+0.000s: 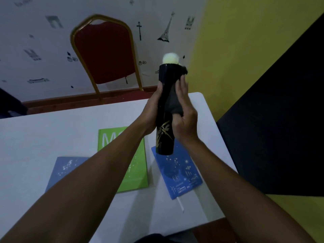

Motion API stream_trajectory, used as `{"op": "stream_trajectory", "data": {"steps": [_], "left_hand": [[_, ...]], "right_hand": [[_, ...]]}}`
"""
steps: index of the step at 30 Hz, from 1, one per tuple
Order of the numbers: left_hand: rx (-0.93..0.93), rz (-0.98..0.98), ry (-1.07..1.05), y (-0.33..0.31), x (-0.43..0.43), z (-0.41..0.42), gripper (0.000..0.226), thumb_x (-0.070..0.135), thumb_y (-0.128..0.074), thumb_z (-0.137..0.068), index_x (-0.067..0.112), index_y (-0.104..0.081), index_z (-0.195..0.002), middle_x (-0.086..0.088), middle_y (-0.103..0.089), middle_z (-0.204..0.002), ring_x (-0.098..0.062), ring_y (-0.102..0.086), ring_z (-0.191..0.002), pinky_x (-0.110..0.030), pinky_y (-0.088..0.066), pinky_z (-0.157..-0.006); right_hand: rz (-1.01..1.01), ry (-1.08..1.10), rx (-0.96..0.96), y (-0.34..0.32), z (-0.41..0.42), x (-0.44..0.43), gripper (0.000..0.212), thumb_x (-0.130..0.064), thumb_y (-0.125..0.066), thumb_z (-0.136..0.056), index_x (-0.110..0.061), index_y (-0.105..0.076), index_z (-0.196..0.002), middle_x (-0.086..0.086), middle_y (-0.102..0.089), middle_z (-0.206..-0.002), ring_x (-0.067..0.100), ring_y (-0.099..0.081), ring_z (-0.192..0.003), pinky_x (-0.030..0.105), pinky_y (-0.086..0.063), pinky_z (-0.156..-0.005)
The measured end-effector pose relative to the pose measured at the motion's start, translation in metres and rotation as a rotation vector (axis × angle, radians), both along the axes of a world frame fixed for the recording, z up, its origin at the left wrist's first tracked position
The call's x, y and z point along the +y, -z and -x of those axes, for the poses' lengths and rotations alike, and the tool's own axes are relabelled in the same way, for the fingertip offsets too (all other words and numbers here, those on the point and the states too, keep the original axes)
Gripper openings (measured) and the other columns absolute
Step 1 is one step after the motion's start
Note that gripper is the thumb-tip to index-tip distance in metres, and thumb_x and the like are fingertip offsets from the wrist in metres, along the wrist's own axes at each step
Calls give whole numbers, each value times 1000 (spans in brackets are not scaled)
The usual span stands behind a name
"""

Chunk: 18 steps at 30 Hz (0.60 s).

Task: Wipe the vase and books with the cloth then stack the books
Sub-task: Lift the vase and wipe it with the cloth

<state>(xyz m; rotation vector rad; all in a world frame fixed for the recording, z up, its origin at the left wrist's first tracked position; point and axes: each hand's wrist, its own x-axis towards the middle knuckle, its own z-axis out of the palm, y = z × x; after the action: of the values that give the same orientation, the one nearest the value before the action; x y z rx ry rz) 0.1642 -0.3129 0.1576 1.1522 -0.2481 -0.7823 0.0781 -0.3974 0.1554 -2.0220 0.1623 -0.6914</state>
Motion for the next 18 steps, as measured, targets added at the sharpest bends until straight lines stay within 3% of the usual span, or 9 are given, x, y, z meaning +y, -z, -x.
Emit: {"op": "stream_trajectory", "data": {"steps": [2, 5, 8, 10, 13, 18], "left_hand": [[-15, 23, -32, -1, -2, -3, 61, 54, -37, -105, 9, -55, -141, -14, -68, -129, -26, -67, -114, -42, -52, -100], [-15, -49, -176, -4, -6, -10, 74, 57, -67, -86, 4, -54, -136, -17, -69, -118, -28, -72, -97, -41, -58, -81], [-50, -144, -245, 3, -10, -10, 75, 56, -80, -74, 9, -55, -127, -15, -68, -122, -29, -72, -107, -47, -59, -93], [-45, -132, -216, 5, -12, -7, 65, 54, -78, -80, 7, -59, -121, -19, -69, -120, -35, -71, -109, -56, -56, -97], [-114, -143, -116, 6, -11, -1, 54, 51, -61, -96, 4, -68, -121, -21, -71, -119, -36, -69, -113, -57, -50, -105], [-116, -120, 118, 6, -16, 10, 55, 51, -31, -108, 18, -52, -146, -8, -65, -137, -22, -63, -127, -44, -48, -110]], "right_hand": [[29, -32, 24, 21, 26, 12, 74, 11, -41, -80, 5, -36, -153, 20, -22, -167, 33, -9, -159, 29, -16, -128], [44, -96, 84, 58, 70, 31, 63, 8, -41, -89, 8, -36, -152, 18, -22, -167, 35, -7, -159, 35, -15, -129], [12, -91, 98, 71, 84, 37, 69, 21, -43, -86, 9, -32, -152, 20, -21, -167, 37, -10, -158, 40, -16, -129], [-39, -39, 76, 60, 71, 32, 73, 24, -41, -84, 9, -28, -154, 20, -19, -167, 35, -11, -159, 33, -18, -128], [-123, 69, 29, 30, 37, 11, 78, 21, -40, -88, -5, -21, -160, 12, -13, -170, 26, -10, -159, 26, -19, -127], [-171, 168, 14, 3, -1, -35, 91, 19, -40, -84, -19, -16, -163, -1, -18, -170, 19, -14, -159, 44, -22, -128]]}}
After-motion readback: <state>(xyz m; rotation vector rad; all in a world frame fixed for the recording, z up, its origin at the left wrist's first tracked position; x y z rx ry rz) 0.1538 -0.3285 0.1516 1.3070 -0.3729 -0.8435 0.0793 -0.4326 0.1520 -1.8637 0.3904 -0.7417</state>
